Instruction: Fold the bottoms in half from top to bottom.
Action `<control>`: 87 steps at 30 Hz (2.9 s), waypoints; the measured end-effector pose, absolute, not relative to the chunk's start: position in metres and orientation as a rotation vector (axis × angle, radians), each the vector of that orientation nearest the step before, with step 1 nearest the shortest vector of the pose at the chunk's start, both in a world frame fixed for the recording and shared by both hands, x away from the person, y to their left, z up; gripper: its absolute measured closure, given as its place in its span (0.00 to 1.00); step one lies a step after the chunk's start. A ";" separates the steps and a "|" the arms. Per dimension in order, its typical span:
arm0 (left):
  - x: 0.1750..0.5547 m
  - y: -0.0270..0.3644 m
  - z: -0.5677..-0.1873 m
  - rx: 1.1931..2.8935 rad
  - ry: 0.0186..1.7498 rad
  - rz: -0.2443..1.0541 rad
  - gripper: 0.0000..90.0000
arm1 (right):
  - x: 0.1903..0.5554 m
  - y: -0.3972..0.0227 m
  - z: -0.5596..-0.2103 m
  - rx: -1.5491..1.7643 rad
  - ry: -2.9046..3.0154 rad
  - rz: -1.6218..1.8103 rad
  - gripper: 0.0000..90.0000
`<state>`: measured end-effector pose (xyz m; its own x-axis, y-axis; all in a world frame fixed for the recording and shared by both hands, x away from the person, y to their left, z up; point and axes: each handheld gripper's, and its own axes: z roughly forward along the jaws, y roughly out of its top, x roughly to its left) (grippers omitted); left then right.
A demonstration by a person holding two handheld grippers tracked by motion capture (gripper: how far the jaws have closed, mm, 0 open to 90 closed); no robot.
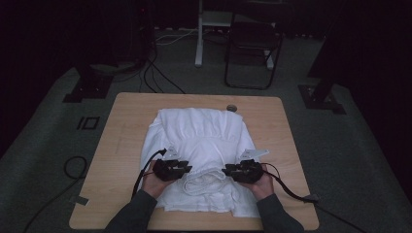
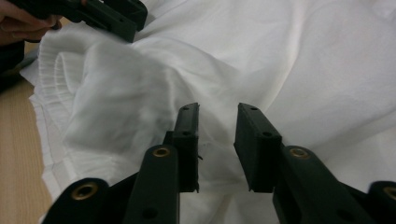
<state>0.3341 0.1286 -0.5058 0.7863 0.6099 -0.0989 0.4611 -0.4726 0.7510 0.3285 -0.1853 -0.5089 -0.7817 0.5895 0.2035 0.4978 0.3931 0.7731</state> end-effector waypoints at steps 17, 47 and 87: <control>0.399 0.111 -0.492 2.139 0.892 0.421 0.65 | 0.385 -0.165 -0.493 1.176 2.276 1.329 0.52; 0.343 0.139 -0.539 2.116 0.976 0.233 0.64 | 0.355 -0.150 -0.546 1.126 2.324 1.076 0.44; 0.470 0.215 -0.537 1.946 1.350 0.364 0.58 | 0.341 -0.151 -0.548 1.097 2.331 1.106 0.45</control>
<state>0.4701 0.2146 -0.5370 0.4096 0.8966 -0.1683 0.6908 -0.1844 0.6992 0.3407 -0.1510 -0.5477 -0.6458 0.7631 0.0240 0.5013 0.4001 0.7672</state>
